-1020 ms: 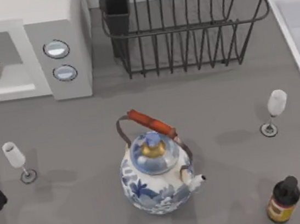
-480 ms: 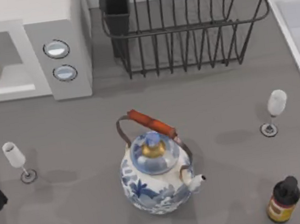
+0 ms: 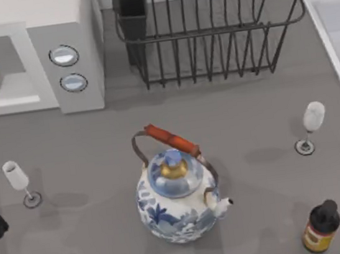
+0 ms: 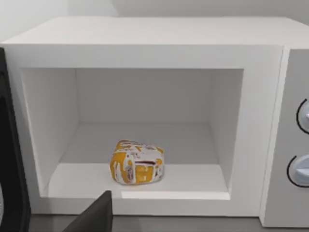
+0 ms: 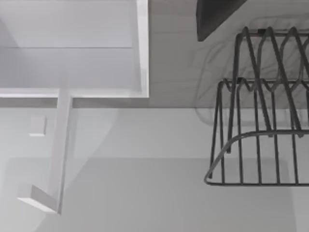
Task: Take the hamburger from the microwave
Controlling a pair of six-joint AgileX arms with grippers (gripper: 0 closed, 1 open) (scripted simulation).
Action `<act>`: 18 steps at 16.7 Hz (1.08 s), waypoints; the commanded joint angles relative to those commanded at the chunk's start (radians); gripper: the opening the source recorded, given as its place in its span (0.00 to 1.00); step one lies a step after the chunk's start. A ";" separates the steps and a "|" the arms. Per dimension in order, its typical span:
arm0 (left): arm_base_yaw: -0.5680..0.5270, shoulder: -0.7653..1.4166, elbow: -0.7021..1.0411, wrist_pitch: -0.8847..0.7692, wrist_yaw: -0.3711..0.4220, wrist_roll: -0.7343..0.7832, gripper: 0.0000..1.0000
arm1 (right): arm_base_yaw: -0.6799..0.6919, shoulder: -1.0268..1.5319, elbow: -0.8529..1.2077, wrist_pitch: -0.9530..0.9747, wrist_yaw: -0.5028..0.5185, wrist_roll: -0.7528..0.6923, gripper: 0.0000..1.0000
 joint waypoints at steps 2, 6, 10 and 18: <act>0.000 0.000 0.000 0.000 0.000 0.000 1.00 | 0.000 0.000 0.000 0.000 0.000 0.000 1.00; 0.005 0.099 0.041 0.047 0.005 0.005 1.00 | 0.000 0.000 0.000 0.000 0.000 0.000 1.00; 0.019 0.353 0.145 0.170 0.018 0.015 1.00 | 0.000 0.000 0.000 0.000 0.000 0.000 1.00; 0.061 1.152 0.467 0.556 0.065 0.037 1.00 | 0.000 0.000 0.000 0.000 0.000 0.000 1.00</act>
